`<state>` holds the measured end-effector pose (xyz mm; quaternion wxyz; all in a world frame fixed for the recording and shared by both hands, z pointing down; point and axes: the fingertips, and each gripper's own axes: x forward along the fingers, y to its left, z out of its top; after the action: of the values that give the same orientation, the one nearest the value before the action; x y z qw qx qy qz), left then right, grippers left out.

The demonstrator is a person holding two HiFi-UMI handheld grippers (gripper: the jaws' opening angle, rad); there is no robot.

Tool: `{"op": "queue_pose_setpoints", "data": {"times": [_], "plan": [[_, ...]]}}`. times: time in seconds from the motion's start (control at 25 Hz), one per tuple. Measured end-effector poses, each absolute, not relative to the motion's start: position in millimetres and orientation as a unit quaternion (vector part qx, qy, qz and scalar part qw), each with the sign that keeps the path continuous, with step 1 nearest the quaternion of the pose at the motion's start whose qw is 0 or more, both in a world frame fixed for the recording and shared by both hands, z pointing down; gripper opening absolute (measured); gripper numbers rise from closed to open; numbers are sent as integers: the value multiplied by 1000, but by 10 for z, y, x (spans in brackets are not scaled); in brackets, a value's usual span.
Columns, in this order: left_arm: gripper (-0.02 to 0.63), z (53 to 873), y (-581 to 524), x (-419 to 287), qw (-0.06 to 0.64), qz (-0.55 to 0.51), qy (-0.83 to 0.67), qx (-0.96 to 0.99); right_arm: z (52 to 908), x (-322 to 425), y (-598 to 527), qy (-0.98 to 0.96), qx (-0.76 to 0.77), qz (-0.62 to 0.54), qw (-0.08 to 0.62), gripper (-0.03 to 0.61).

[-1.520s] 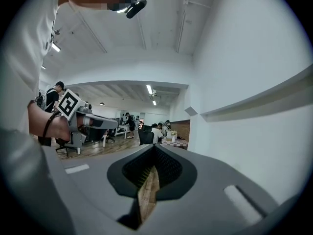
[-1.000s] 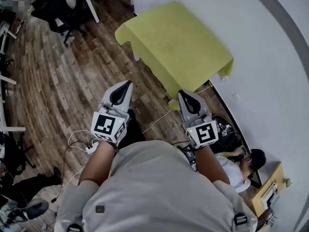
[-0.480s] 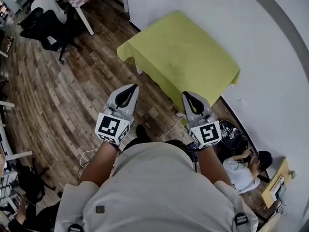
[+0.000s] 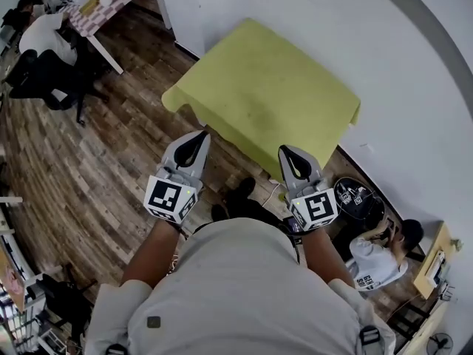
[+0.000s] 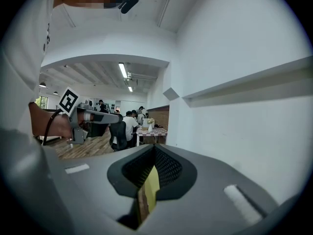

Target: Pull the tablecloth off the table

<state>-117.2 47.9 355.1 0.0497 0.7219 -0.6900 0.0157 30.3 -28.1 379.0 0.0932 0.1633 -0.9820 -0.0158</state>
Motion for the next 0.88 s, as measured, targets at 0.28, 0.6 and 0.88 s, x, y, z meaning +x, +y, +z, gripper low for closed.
{"op": "queue_pose_setpoints", "data": {"times": [0.28, 0.6, 0.88], "plan": [[2, 3497, -389, -1289, 23, 48, -667, 743, 3818, 180, -1099, -977, 198, -15, 81, 11], [2, 3534, -1344, -1136, 24, 53, -633, 772, 3695, 348, -1888, -968, 242, -13, 63, 11], [3, 3663, -1993, -1104, 38, 64, -599, 797, 3782, 479, -2349, -957, 283, 1, 69, 11]]}}
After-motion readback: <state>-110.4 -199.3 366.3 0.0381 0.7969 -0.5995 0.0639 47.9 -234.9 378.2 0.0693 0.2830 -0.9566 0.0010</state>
